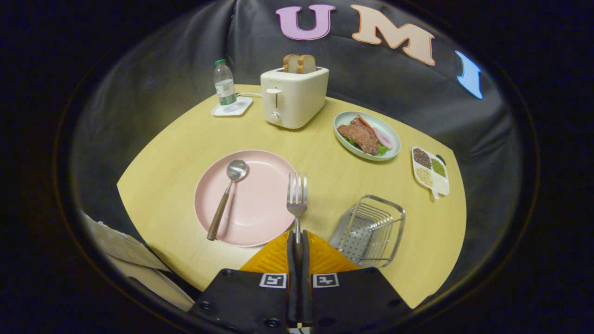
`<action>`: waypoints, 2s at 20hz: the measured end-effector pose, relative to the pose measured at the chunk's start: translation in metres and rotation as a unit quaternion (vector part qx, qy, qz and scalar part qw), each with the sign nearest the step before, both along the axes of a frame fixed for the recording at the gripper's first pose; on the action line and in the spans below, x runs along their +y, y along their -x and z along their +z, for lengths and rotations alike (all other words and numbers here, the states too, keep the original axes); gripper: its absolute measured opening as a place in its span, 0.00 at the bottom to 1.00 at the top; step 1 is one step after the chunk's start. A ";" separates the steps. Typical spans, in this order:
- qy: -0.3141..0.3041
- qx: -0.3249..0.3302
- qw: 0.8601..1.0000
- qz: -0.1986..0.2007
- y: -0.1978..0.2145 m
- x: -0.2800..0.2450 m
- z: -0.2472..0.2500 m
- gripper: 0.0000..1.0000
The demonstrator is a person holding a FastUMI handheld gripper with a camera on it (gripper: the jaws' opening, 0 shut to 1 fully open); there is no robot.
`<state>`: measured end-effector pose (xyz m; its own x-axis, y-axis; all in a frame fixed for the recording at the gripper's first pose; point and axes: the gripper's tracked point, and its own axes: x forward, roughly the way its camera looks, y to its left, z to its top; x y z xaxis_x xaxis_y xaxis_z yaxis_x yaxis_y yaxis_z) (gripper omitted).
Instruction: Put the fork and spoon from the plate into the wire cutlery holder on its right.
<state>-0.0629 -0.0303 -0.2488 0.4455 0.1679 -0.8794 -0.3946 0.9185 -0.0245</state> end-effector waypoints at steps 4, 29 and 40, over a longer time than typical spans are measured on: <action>0.009 0.006 1.000 0.006 -0.001 -0.031 0.012 0.07; 0.039 0.072 0.996 0.029 -0.010 -0.089 -0.001 0.11; 0.030 0.024 0.999 0.011 -0.038 -0.078 0.011 0.50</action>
<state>-0.0249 -0.1083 -0.2377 0.3996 0.1236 -0.9083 -0.4160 0.9074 -0.0595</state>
